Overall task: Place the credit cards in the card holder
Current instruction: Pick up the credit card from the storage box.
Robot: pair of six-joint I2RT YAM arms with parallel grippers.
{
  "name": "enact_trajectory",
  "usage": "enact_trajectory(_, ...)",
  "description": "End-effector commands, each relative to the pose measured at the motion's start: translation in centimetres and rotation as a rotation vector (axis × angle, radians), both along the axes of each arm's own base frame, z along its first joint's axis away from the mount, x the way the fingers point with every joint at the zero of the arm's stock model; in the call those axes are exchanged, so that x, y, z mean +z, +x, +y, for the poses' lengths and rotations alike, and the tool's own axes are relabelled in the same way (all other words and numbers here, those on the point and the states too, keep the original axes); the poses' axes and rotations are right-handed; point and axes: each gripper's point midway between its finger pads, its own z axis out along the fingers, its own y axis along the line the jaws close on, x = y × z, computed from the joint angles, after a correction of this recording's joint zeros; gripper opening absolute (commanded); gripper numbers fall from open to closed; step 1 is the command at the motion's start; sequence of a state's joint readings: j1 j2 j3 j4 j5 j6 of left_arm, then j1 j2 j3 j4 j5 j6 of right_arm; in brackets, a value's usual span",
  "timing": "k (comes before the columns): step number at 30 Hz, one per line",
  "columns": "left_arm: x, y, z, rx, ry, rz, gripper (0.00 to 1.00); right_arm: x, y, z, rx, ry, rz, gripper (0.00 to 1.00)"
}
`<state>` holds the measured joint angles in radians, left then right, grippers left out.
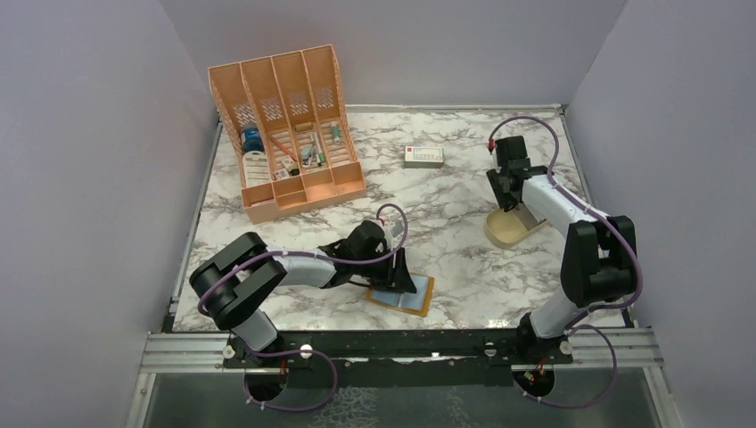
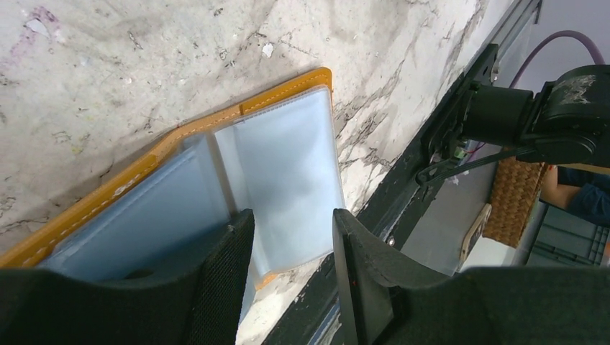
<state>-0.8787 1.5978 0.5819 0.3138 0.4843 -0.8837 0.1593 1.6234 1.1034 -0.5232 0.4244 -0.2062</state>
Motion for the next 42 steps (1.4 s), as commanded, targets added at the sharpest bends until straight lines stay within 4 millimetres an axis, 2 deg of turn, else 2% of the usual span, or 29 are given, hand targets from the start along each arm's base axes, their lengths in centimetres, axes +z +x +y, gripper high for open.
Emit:
enact_trajectory(1, 1.0, 0.8, 0.2, 0.015, 0.009, -0.055, 0.48, -0.5, -0.4, -1.4, 0.033, -0.039, 0.030, 0.53)
enact_trajectory(9, 2.6, 1.5, 0.6, 0.035, 0.026, -0.110, 0.51, -1.6, -0.4, -2.8, 0.048, -0.093, 0.065, 0.52)
enact_trajectory(18, 1.8, 1.3, 1.0, 0.036, 0.045, -0.101, 0.52, -3.2, -0.3, -3.9, 0.036, -0.151, 0.073, 0.48)
enact_trajectory(23, 1.7, 1.3, 1.2, 0.039, 0.051, -0.103, 0.52, -2.1, 0.0, -5.4, -0.014, -0.235, 0.030, 0.41)
enact_trajectory(30, 1.6, 1.3, 1.2, 0.042, 0.052, -0.100, 0.52, -1.6, 0.4, -5.3, -0.014, -0.229, 0.000, 0.25)
enact_trajectory(42, 0.9, 1.4, 1.9, 0.056, 0.087, -0.099, 0.52, -0.4, 0.6, -5.4, -0.042, -0.221, -0.035, 0.20)
